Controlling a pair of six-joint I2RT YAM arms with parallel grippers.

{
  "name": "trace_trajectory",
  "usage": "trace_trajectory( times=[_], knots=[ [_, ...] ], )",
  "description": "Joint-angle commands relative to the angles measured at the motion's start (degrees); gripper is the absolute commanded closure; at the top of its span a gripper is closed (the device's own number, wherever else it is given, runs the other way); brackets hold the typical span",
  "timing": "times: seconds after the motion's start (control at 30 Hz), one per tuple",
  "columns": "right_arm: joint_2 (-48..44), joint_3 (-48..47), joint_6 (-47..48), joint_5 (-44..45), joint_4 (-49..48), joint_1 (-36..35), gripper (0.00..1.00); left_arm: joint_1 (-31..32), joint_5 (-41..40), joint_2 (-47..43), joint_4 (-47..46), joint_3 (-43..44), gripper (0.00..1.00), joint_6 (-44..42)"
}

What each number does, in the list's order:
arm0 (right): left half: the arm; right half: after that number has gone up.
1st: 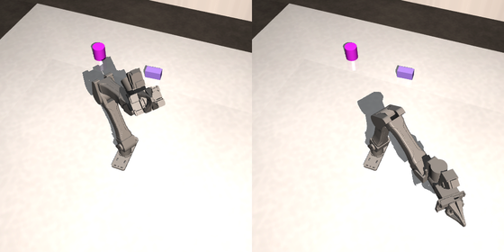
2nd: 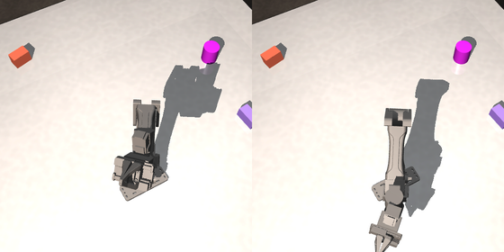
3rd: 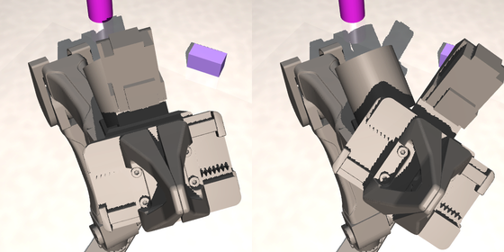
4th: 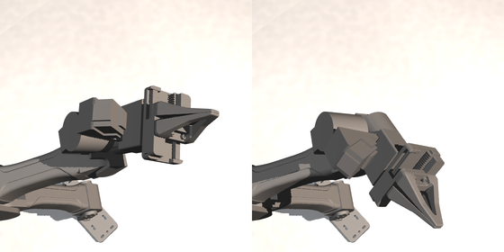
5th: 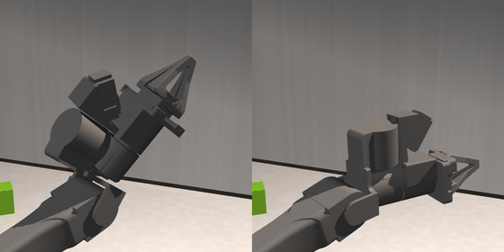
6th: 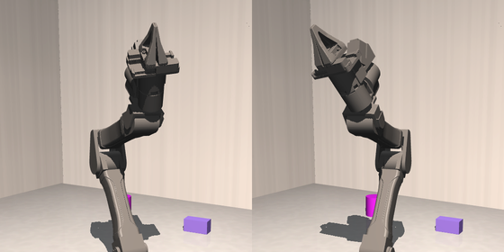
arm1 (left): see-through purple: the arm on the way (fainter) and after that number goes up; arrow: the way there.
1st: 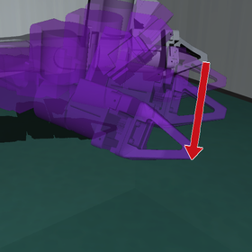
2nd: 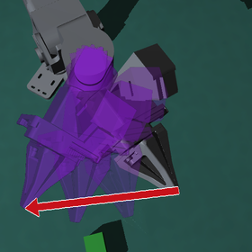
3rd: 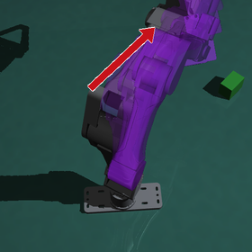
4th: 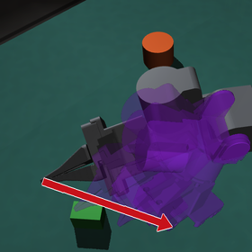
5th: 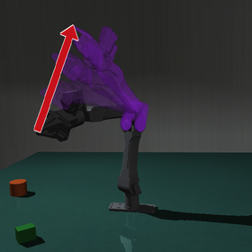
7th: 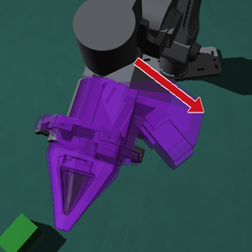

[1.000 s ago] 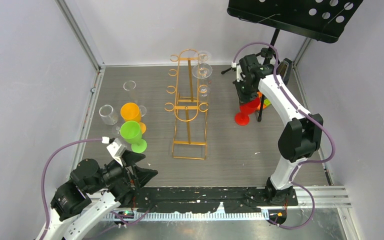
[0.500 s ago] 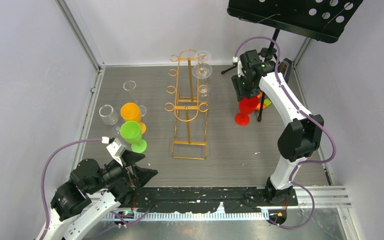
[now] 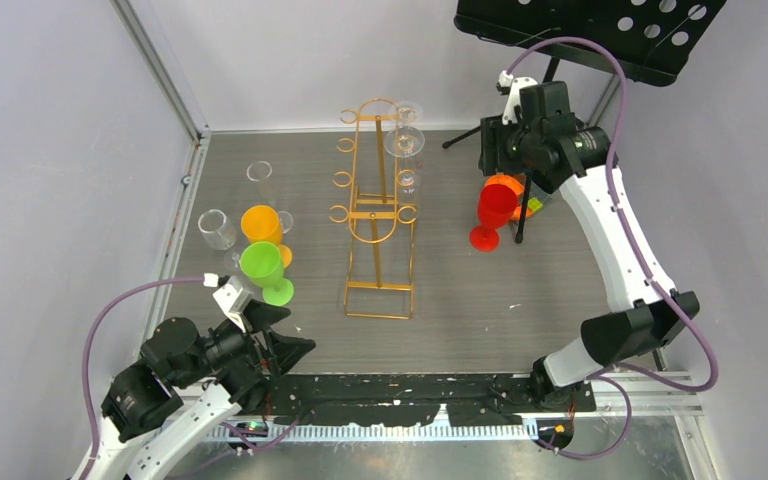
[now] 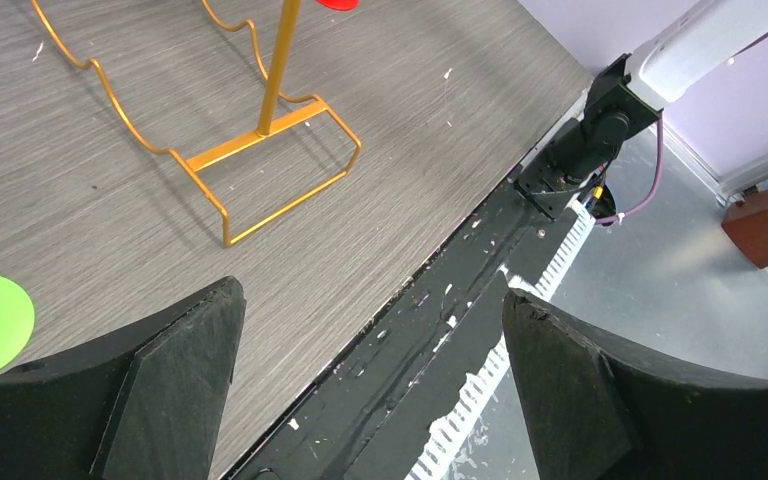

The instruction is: Take the wine glass off the wine glass rack

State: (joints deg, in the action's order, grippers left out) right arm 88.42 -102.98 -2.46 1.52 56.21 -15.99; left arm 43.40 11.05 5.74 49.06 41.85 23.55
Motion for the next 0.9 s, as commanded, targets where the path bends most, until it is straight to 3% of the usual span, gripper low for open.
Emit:
trace_trajectory(
  times=[0.0, 0.23, 0.5, 0.87],
  knots=[
    [-4.1, -0.8, -3.7, -7.1, -5.2, 0.3, 0.39, -0.1, -0.6, 0.7, -2.6, 0.1, 0.03, -0.7],
    [-7.2, 0.0, -11.8, -19.3, -10.8, 0.3, 0.38, -0.1, -1.0, 0.8, -2.4, 0.1, 0.03, -0.5],
    [-7.9, 3.2, -24.9, -27.1, -20.7, 0.1, 0.36, -0.1, -1.7, 0.8, -2.3, 0.1, 0.03, -0.2],
    [-6.5, 9.1, -33.9, -27.8, -31.9, -1.8, 0.35, -0.1, -2.2, 0.8, -2.1, 0.1, 0.03, 0.1]
  ],
)
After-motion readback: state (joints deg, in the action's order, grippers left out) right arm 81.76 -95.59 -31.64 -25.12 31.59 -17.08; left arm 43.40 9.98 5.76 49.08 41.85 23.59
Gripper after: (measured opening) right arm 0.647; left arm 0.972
